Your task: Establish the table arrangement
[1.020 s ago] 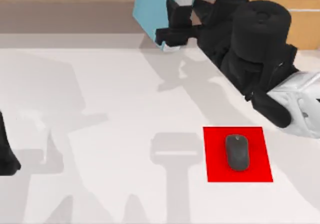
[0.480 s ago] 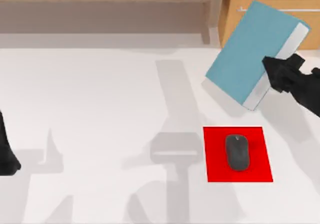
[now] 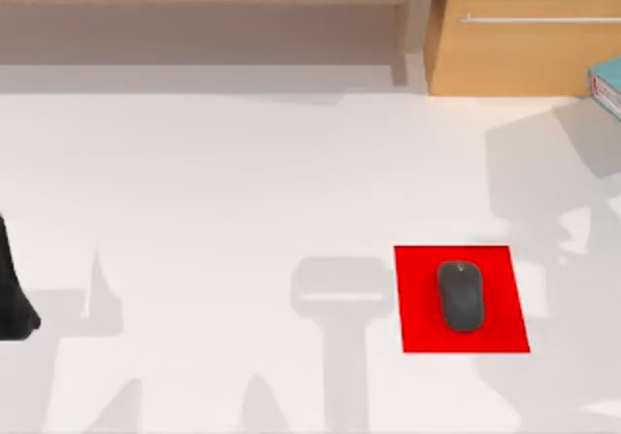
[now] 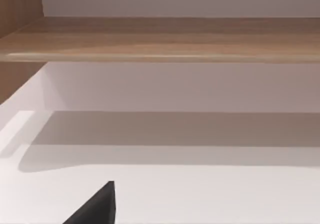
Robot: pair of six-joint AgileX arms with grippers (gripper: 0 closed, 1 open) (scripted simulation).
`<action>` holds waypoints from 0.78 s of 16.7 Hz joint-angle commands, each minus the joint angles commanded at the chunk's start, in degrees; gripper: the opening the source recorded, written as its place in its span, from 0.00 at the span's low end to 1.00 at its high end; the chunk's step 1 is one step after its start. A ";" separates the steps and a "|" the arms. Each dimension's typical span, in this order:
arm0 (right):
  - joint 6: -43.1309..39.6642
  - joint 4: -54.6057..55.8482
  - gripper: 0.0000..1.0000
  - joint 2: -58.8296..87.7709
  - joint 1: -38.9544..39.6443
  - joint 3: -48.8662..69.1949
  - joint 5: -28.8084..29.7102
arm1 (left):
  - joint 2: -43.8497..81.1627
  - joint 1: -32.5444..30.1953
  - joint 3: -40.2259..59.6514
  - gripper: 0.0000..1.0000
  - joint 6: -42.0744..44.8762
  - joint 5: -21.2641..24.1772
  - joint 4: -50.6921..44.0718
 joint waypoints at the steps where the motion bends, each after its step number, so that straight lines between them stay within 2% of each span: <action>1: 2.83 0.02 0.00 1.41 -3.25 2.15 -0.90 | 0.00 0.00 0.00 1.00 0.00 0.00 0.00; 4: 10.17 0.34 0.00 6.88 -10.28 8.98 -3.02 | 0.00 0.00 0.00 1.00 0.00 0.00 0.00; 6: 13.61 0.64 0.00 10.93 -12.24 13.06 -3.87 | 0.00 0.00 0.00 1.00 0.00 0.00 0.00; 13: 16.90 1.10 0.00 16.16 -12.44 17.80 -4.61 | 0.00 0.00 0.00 1.00 0.00 0.00 0.00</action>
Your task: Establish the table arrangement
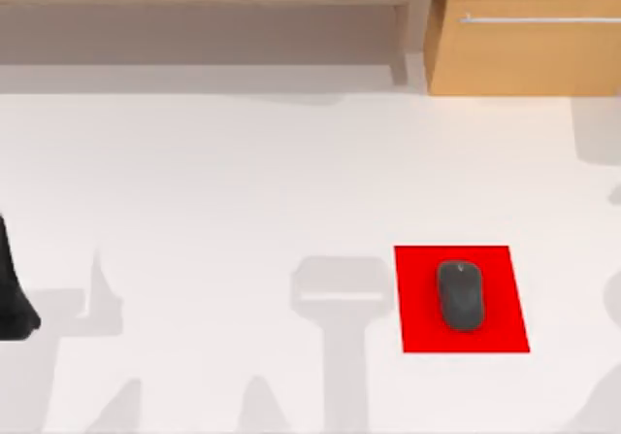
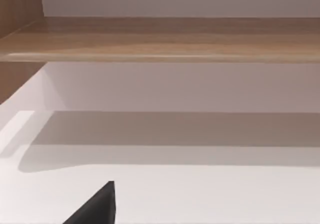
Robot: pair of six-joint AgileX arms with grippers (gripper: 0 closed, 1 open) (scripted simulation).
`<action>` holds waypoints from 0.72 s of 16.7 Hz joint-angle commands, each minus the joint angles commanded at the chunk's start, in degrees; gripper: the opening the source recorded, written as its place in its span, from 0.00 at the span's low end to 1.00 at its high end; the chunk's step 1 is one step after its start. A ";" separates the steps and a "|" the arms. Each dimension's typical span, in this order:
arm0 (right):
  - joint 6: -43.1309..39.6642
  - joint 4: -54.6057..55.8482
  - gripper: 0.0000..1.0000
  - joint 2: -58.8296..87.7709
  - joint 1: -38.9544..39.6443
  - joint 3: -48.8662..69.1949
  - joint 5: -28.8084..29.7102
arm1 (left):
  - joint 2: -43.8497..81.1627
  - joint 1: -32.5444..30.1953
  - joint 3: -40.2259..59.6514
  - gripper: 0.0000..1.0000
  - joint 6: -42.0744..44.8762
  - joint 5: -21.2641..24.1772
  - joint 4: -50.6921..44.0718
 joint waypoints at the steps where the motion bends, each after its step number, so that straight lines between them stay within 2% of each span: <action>1: 0.00 0.00 0.00 0.00 0.00 0.00 0.00 | 0.00 0.00 0.00 1.00 0.00 0.00 0.00; 12: 0.66 -0.80 0.00 5.32 2.09 6.38 2.09 | 0.00 0.00 0.00 1.00 0.00 0.00 0.00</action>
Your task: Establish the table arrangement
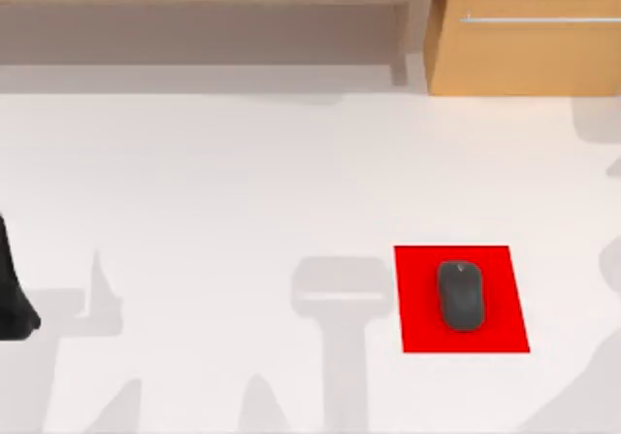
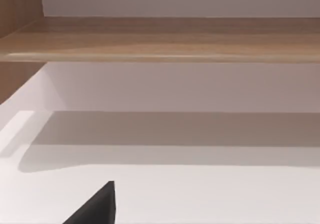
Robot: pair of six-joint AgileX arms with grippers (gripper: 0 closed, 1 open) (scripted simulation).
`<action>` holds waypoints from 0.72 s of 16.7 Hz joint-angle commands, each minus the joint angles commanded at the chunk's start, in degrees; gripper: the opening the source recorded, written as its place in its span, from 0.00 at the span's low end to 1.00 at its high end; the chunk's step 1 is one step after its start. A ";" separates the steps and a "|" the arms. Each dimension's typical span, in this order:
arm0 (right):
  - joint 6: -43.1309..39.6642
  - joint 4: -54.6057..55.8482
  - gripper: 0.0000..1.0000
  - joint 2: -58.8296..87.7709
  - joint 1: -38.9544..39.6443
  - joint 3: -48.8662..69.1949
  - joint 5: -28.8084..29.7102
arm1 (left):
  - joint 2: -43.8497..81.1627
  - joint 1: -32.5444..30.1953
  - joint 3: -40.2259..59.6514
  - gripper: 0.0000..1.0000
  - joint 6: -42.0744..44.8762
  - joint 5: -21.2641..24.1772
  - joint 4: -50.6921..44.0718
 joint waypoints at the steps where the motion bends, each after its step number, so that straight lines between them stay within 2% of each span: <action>1: 0.00 0.00 0.00 0.00 0.00 0.00 0.00 | 0.00 0.00 0.00 1.00 0.00 0.00 0.00; 2: 0.00 0.00 0.00 0.00 0.00 0.00 0.00 | 0.00 0.00 0.00 1.00 0.00 0.00 0.00; 12: 0.00 0.00 0.75 0.00 0.00 0.00 0.00 | 0.00 0.00 0.00 1.00 0.00 0.00 0.00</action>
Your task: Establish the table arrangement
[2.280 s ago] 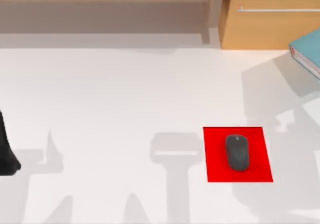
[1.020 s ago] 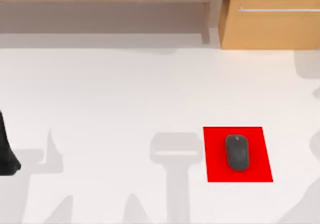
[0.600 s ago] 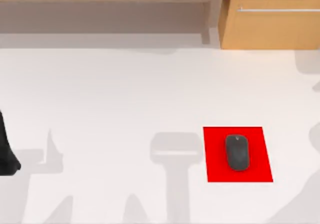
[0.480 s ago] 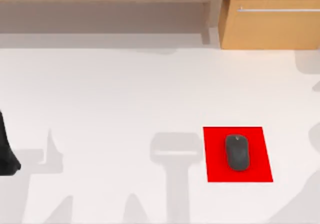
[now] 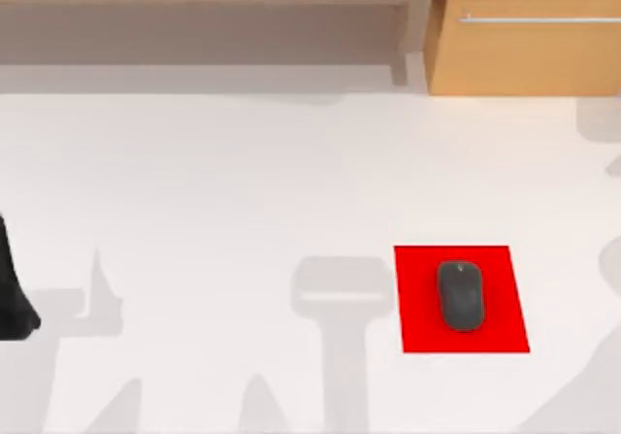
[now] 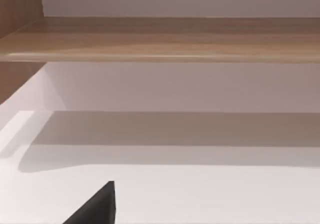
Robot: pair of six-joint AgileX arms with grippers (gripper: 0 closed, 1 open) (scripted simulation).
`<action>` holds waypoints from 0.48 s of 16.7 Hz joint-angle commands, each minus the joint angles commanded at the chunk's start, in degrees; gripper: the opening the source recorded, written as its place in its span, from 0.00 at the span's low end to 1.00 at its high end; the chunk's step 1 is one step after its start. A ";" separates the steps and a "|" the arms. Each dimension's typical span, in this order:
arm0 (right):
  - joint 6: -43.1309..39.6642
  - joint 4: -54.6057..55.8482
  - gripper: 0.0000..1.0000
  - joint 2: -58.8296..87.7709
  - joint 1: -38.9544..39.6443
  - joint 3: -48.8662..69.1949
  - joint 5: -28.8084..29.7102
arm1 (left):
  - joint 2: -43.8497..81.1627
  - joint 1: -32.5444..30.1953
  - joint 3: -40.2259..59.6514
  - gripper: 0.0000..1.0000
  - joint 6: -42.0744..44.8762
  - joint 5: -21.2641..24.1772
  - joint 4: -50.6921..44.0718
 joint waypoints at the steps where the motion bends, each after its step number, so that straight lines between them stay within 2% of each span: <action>1: 0.00 0.00 0.83 0.00 0.00 0.00 0.00 | 0.00 0.00 0.00 1.00 0.00 0.00 0.00; 3: 0.00 0.00 0.98 0.00 0.00 0.00 0.00 | 0.00 0.00 0.00 1.00 0.00 0.00 0.00; 8: 0.00 0.00 1.00 0.00 0.00 0.00 0.00 | 0.00 0.00 0.00 1.00 0.00 0.00 0.00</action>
